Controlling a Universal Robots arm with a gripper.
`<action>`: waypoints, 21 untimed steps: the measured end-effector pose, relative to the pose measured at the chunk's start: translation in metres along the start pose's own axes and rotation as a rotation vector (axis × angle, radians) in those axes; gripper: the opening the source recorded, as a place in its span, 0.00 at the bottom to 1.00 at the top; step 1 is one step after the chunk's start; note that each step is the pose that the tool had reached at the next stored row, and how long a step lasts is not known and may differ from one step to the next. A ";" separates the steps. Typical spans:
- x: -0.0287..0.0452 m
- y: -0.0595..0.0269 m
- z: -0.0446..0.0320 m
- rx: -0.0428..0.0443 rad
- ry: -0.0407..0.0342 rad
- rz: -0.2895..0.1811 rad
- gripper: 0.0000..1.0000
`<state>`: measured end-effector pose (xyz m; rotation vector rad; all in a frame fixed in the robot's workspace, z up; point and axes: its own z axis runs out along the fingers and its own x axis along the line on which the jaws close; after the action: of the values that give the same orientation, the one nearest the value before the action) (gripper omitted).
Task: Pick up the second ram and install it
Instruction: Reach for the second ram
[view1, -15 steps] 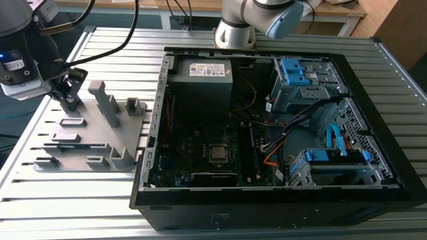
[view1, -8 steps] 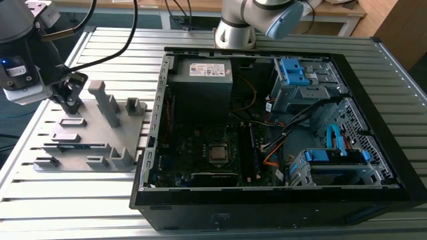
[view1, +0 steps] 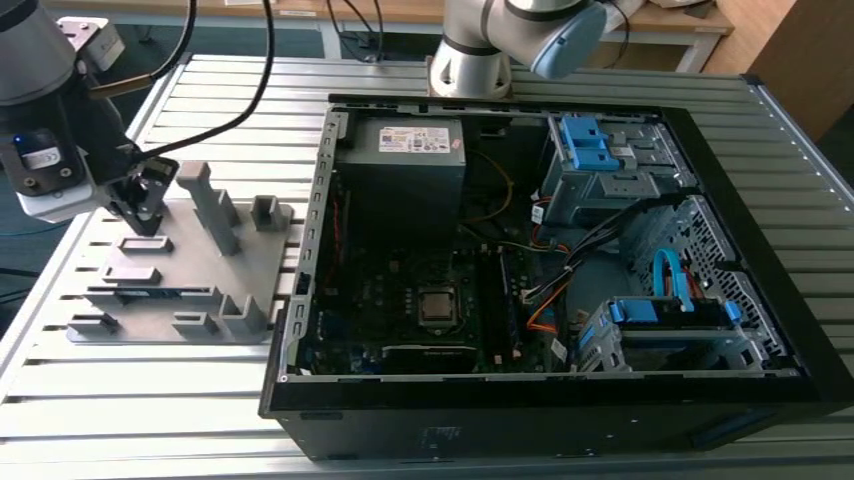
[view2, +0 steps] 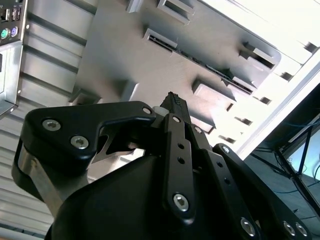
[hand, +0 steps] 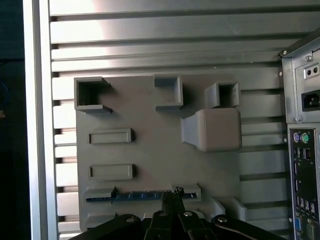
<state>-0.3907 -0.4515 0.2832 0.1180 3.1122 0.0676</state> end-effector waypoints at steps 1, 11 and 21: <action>0.0004 -0.0001 0.0017 0.0000 0.0000 0.000 0.10; 0.0046 -0.0011 0.0181 0.0000 0.0000 0.000 0.10; 0.0075 -0.0021 0.0352 0.0000 0.0000 0.000 0.10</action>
<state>-0.3974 -0.4515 0.2477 0.1179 3.1121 0.0677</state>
